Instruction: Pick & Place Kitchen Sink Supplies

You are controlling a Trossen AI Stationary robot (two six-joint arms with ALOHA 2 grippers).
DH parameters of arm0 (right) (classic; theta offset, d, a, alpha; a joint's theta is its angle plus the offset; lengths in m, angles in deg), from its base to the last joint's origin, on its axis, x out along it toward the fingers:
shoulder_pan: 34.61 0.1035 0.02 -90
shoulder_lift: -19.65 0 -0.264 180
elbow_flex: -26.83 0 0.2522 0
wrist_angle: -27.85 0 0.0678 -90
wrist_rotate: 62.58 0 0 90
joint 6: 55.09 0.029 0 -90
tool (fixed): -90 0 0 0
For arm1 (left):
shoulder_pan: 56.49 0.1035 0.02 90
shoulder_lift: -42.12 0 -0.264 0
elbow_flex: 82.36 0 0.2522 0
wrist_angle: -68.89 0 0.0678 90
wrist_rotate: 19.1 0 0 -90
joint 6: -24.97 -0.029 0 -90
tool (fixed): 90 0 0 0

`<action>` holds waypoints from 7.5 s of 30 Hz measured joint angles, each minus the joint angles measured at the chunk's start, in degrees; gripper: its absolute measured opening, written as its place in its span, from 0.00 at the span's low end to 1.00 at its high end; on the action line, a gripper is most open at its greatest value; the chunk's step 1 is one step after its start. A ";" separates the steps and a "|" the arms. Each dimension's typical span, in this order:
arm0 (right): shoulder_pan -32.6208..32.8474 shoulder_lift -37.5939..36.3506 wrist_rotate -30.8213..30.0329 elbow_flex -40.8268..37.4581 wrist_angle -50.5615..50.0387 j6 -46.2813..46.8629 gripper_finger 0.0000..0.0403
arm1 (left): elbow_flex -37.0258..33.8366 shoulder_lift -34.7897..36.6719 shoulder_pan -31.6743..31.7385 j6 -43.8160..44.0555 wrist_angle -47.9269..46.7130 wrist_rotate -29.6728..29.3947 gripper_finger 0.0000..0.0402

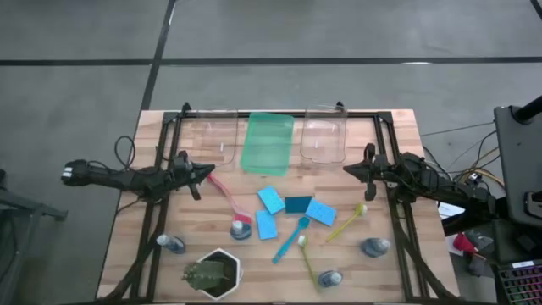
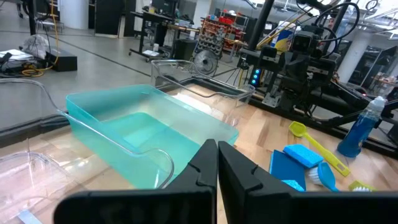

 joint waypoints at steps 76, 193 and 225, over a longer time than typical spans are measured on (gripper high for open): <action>16.39 30.98 6.07 20.34 -0.96 82.48 0.34 | 0.00 -0.07 0.01 0.00 0.90 0.02 0.02; 33.86 72.98 -21.93 54.10 -35.10 75.86 0.02 | 0.00 -0.05 -0.03 13.30 4.07 3.21 0.02; 25.57 73.11 -33.07 66.62 -17.72 55.06 0.02 | 16.87 -10.28 0.12 41.70 14.25 5.55 0.27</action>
